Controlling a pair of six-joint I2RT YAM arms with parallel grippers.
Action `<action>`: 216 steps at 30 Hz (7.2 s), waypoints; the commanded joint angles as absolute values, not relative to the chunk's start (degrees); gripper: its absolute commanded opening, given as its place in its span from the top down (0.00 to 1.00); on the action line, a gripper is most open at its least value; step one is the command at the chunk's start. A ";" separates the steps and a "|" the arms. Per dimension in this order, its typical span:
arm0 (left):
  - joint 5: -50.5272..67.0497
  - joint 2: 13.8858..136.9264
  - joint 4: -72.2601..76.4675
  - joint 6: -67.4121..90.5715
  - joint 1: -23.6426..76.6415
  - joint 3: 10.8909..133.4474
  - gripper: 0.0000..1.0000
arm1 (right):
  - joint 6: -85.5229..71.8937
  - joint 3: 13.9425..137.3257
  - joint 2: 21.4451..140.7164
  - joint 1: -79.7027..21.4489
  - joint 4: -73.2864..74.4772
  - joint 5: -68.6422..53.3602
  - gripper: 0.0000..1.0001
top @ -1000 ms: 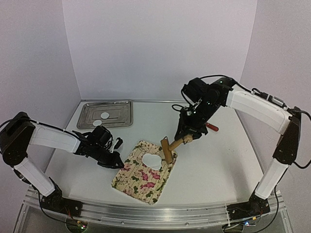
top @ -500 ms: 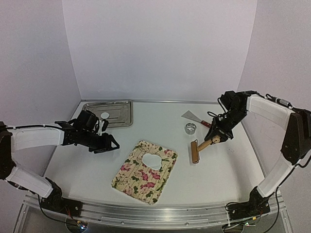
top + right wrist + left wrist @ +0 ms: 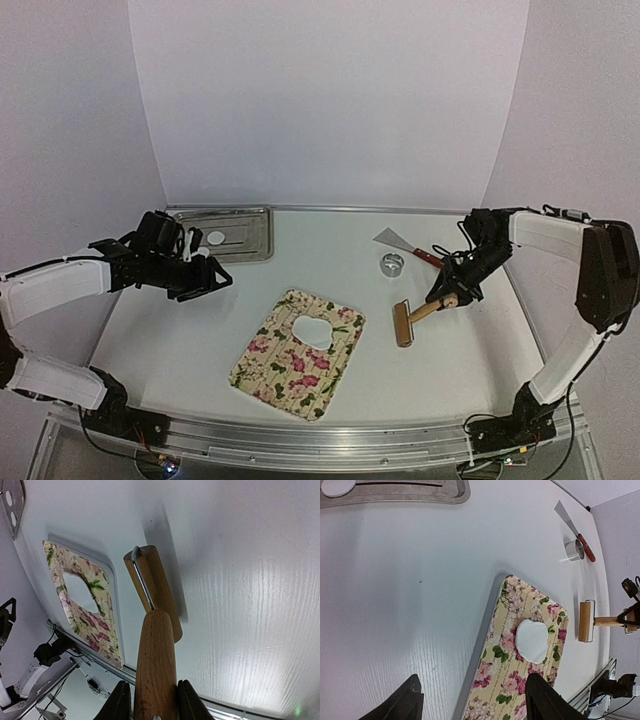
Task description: Roll out the dumpling wrappers from the dough
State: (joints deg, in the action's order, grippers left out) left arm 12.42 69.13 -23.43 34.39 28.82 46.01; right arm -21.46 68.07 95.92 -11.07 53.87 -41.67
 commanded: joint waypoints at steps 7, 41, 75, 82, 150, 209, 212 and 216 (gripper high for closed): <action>10.97 65.93 -24.85 34.35 28.39 47.94 0.03 | -15.08 63.40 97.28 -11.28 50.51 -26.78 0.75; 11.01 66.48 -25.09 33.75 28.41 43.99 0.03 | -14.94 59.37 104.01 -11.24 43.54 -7.59 0.38; 8.18 63.87 -18.40 40.59 28.39 43.71 0.04 | -29.47 85.91 111.10 -19.08 38.89 -11.77 0.48; 8.97 63.93 -18.34 42.17 28.40 44.27 0.05 | -31.29 94.35 121.35 -21.24 38.29 -7.39 0.55; 22.58 72.72 -9.15 43.23 40.49 49.44 0.18 | -37.50 85.10 105.38 -48.84 46.60 -8.05 1.00; 26.55 82.52 2.73 48.39 42.63 44.16 0.60 | -45.03 110.04 131.91 -56.77 54.91 2.22 1.00; 26.63 82.62 2.86 48.43 42.63 44.19 0.61 | -44.80 110.42 132.85 -56.52 54.94 2.18 1.00; 26.97 83.47 3.47 48.50 42.65 44.35 0.62 | -44.82 110.78 134.15 -56.33 55.54 1.55 1.00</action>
